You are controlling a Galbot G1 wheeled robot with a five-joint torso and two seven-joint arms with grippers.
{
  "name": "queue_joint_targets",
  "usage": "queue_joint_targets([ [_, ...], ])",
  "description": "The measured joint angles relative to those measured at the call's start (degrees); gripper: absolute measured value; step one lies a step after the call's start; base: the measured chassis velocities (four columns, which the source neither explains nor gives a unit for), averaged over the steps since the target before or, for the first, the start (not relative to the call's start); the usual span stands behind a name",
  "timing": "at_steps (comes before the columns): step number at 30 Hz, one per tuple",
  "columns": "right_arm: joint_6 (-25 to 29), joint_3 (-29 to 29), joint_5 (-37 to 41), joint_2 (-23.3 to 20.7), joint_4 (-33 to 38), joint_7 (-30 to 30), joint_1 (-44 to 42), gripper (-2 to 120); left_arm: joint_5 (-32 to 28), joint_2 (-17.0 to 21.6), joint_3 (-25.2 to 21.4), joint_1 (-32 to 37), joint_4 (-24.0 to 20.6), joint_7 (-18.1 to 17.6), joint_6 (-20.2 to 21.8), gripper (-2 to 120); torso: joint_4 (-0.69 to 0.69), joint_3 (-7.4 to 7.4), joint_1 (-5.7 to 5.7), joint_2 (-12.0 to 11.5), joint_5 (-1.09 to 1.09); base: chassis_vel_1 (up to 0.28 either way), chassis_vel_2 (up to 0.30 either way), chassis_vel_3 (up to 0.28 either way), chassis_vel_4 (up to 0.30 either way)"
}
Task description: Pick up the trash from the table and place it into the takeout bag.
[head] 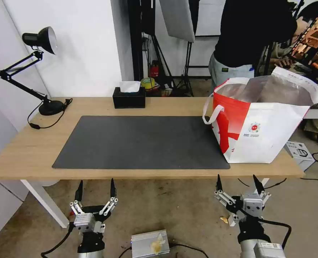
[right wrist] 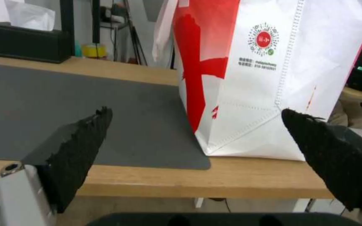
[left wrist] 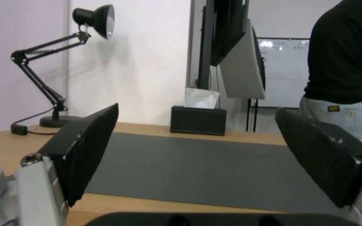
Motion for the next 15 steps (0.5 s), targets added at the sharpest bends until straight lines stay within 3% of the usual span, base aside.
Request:
queue_joint_targets([
  [15, 0.0, 0.0, 0.0, 0.0, 0.0, 0.0, 0.0, 100, 0.0, 0.0, 0.0, 0.0, 0.0, 0.0, 0.0, 100, 0.0, 0.0, 0.0, 0.0, 0.0, 0.0, 0.0, 0.0, 0.0],
])
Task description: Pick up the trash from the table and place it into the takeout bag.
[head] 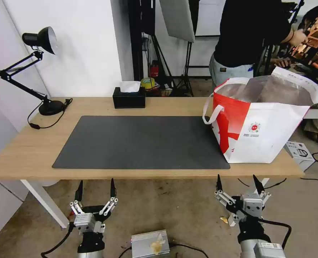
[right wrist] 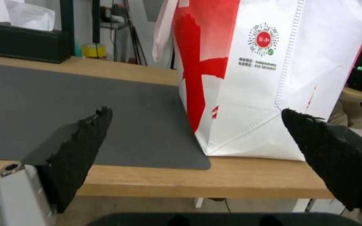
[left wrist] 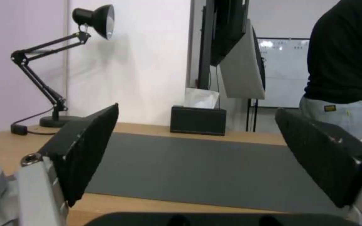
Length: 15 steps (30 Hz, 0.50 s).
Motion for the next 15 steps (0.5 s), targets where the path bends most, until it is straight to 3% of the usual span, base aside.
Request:
queue_joint_targets([
  [15, 0.0, 0.0, 0.0, 0.0, 0.0, 0.0, 0.0, 100, 0.0, 0.0, 0.0, 0.0, 0.0, 0.0, 0.0, 100, 0.0, 0.0, 0.0, 0.0, 0.0, 0.0, 0.0, 0.0, 0.0],
])
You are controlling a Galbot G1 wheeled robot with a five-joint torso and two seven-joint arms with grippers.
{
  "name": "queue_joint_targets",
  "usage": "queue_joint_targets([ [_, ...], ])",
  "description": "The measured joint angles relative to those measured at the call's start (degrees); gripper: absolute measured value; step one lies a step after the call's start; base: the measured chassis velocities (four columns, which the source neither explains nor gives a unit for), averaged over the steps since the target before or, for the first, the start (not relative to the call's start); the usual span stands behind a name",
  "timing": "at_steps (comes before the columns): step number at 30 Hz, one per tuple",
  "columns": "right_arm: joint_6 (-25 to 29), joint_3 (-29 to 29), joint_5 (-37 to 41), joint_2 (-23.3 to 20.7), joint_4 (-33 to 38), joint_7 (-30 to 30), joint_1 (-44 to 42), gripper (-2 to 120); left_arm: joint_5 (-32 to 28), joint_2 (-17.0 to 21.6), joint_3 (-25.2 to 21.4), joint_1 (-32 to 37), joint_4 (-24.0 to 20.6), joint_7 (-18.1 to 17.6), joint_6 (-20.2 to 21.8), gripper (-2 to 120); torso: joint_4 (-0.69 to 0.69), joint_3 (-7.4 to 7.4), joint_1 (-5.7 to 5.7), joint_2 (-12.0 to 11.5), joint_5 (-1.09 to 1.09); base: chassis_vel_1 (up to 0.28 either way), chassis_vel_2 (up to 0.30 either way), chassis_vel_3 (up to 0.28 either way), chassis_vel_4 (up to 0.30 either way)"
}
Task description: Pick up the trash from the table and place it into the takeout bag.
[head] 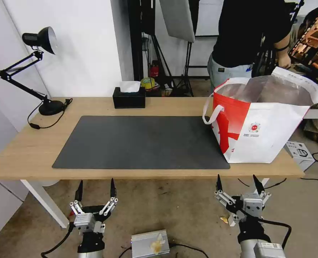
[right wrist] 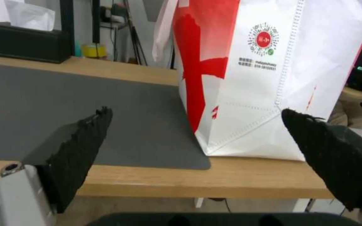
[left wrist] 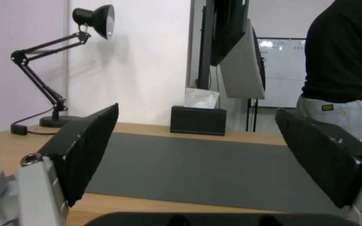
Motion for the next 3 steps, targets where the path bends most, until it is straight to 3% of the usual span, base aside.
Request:
queue_joint_targets([
  [3, 0.0, 0.0, 0.0, 0.0, 0.0, 0.0, 0.0, 100, 0.0, 0.0, 0.0, 0.0, 0.0, 0.0, 0.0, 100, 0.0, 0.0, 0.0, 0.0, 0.0, 0.0, 0.0, 0.0, 0.0],
])
